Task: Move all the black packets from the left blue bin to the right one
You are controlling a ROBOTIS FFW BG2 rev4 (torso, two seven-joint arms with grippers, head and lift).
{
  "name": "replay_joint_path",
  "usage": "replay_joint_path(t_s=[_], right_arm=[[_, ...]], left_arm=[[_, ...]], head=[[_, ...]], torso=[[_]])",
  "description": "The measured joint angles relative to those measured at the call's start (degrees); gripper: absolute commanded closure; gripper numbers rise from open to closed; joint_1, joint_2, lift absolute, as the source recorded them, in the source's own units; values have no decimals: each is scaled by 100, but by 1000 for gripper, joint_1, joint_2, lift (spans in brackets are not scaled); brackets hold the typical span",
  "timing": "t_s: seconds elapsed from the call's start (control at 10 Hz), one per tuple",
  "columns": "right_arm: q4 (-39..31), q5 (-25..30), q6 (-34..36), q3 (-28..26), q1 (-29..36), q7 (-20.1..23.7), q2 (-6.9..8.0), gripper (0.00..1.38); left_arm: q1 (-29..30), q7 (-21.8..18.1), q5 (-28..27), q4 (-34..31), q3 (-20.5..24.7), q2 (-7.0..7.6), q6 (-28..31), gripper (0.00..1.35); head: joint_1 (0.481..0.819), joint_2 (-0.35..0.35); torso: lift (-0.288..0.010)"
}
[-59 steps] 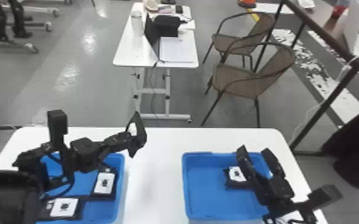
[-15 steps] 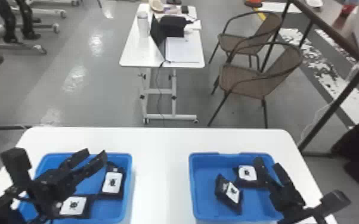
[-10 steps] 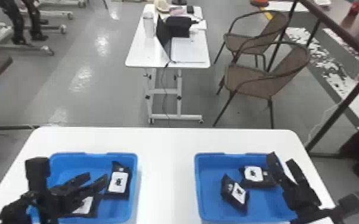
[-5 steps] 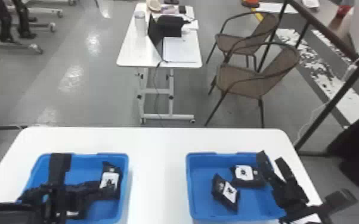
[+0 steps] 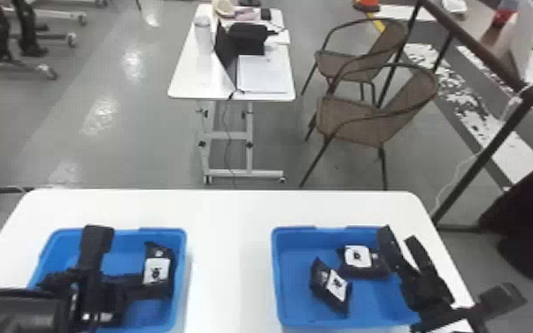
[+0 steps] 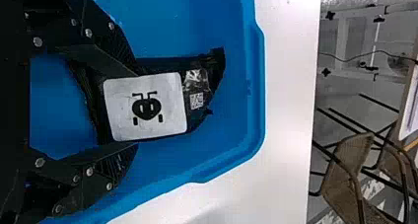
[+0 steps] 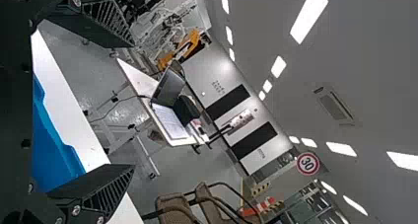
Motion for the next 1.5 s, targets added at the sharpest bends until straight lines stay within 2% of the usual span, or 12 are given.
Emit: replay_joint_path(t_s=[0.3, 0.4, 0.5, 0.6, 0.8, 0.9, 1.0, 1.1, 1.2, 1.3, 1.4, 1.5], right_arm=[[-2, -21, 0, 0, 1, 0, 0, 148], [-2, -34, 0, 0, 8, 0, 0, 148], [-2, -42, 0, 0, 15, 0, 0, 148], [-2, -53, 0, 0, 23, 0, 0, 148], [-2, -73, 0, 1, 32, 0, 0, 148], [2, -82, 0, 6, 30, 0, 0, 148], [2, -86, 0, 8, 27, 0, 0, 148], [1, -92, 0, 9, 28, 13, 0, 148], [-1, -94, 0, 9, 30, 27, 0, 148], [-1, -104, 0, 9, 29, 27, 0, 148], [-2, -116, 0, 9, 30, 31, 0, 148], [-5, -123, 0, 9, 32, 36, 0, 148]], left_arm=[[-345, -13, -23, 561, -200, 28, -59, 538], [-419, -24, -15, 710, -245, 26, -97, 800], [-457, -29, -22, 776, -281, 27, -115, 972], [-469, -56, -64, 792, -300, 33, -150, 984], [-514, -258, -316, 801, -360, 87, -191, 1141], [-569, -394, -507, 801, -379, 105, -84, 1001], [-570, -439, -574, 801, -341, 105, -43, 552], [-526, -558, -558, 796, -258, 90, -50, 199], [-437, -718, -542, 664, -169, 83, -87, 70], [-260, -761, -520, 293, -36, 84, -37, 71], [-2, -738, -508, -304, 155, 60, 114, -2], [286, -680, -543, -1025, 380, -16, 312, -2]], head=[[695, -90], [695, -93], [695, -94], [695, -95], [695, -92], [695, -87], [695, -82], [695, -82], [695, -87], [695, -87], [695, -82], [695, -79]], torso=[[0], [0], [0], [0], [0], [0], [0], [0], [0], [0], [0], [0]])
